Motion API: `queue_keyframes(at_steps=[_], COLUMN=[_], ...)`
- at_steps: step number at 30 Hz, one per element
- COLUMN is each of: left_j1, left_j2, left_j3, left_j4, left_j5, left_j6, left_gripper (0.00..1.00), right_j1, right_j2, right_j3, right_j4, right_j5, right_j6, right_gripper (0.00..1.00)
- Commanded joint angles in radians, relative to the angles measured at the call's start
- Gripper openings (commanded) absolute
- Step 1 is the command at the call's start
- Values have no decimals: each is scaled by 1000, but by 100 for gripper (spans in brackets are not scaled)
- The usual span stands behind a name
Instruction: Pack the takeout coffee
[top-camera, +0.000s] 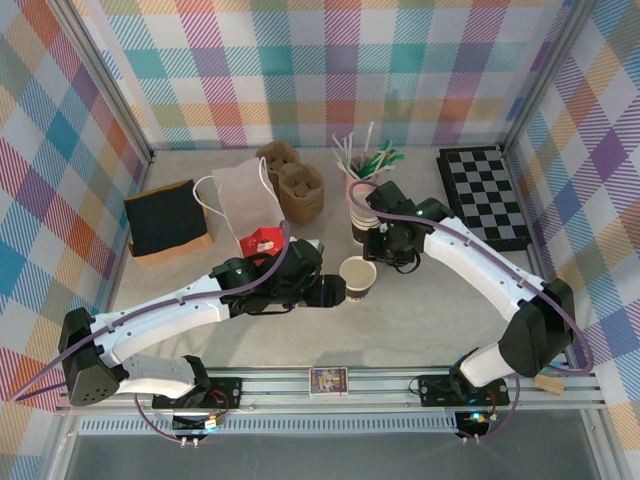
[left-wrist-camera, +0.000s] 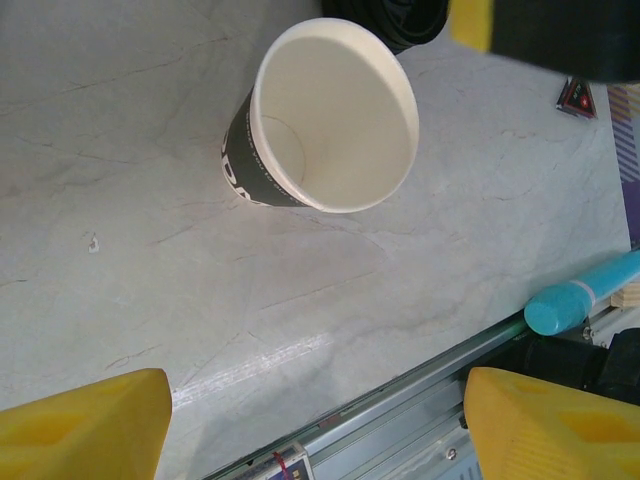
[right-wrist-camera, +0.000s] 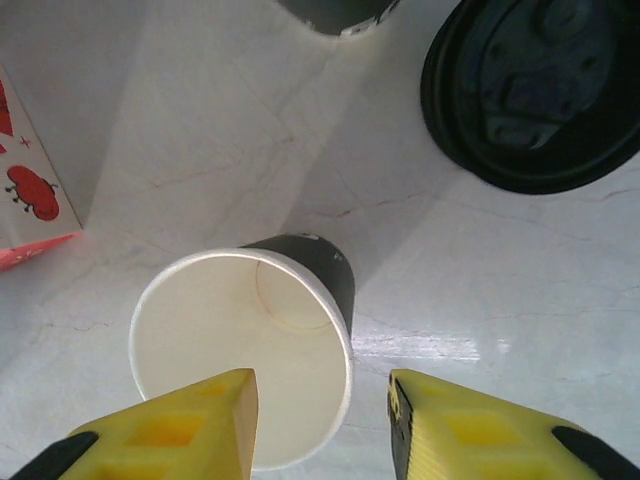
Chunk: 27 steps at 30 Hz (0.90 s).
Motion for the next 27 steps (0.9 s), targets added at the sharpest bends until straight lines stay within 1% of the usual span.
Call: queue_keyframes(at_steps=[1,6,17,25,27], left_j1=[17,27,42,60,65], left_j2=[-23,-18,-42,-57,-55], left_j3=[-12,-17,-29,-37,-35], left_j4=[1,7,-9,-14,-13], left_j5=[2,16,18,19,21], left_j6=[10,16,16,13,14], left_gripper=[77,77,77,77,77], right_j1=[-18,-62,-104,-110,-114], right_j2=[-25,3,150,238,254], right_j3=[49,41,71,124,131], right_j4=[-115,-91,-29,3,9], right_j5=[108,115,143,145,141], right_j6=[-5,-30,-97,-118,-120], right_gripper=[38,33,32,36,39])
